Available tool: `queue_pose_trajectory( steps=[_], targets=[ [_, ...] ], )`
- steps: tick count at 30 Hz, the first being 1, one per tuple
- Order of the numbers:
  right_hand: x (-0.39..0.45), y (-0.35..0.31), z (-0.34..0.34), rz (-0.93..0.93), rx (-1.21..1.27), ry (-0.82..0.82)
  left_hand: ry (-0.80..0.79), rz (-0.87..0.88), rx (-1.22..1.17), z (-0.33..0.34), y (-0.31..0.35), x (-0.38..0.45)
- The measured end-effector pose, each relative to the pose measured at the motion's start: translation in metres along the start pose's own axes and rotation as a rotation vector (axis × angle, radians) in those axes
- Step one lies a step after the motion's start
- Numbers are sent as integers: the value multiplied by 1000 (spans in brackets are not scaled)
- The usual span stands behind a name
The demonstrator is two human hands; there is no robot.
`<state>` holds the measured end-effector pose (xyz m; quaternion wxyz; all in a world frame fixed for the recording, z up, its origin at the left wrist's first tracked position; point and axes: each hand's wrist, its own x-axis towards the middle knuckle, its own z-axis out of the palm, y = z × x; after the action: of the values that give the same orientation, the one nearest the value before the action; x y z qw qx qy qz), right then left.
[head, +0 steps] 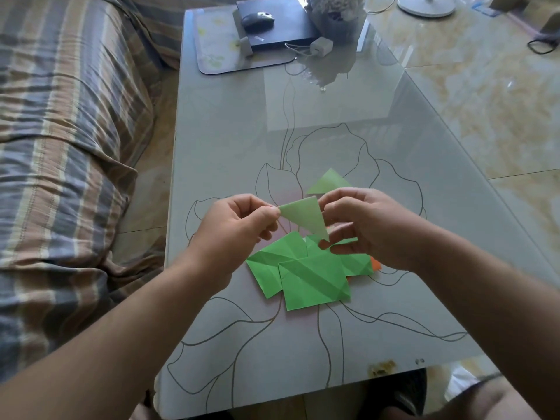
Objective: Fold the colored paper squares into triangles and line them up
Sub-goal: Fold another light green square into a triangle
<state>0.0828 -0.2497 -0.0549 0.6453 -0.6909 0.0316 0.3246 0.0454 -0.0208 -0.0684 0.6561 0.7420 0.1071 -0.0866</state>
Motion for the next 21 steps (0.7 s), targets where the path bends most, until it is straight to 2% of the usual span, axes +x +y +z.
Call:
queue_pose_trajectory(
  steps=[7, 10, 12, 15, 16, 21],
  targets=[
    [1, 4, 2, 27, -67, 44, -47, -271, -132, 10, 0, -2],
    [3, 4, 1, 39, -71, 110, -78, -244, -4, 13, -3, -4],
    [4, 3, 1, 52, -69, 150, -37, -7, 312, 10, -10, -6],
    [4, 5, 4, 87, -65, 165, 28, 574, 860, 8, -16, -7],
    [4, 6, 6, 104, -56, 148, 21, 697, 960, 10, -18, -5],
    [1, 7, 16, 173, 22, 19, 112, 908, 1031, 19, -24, 2]
  ],
)
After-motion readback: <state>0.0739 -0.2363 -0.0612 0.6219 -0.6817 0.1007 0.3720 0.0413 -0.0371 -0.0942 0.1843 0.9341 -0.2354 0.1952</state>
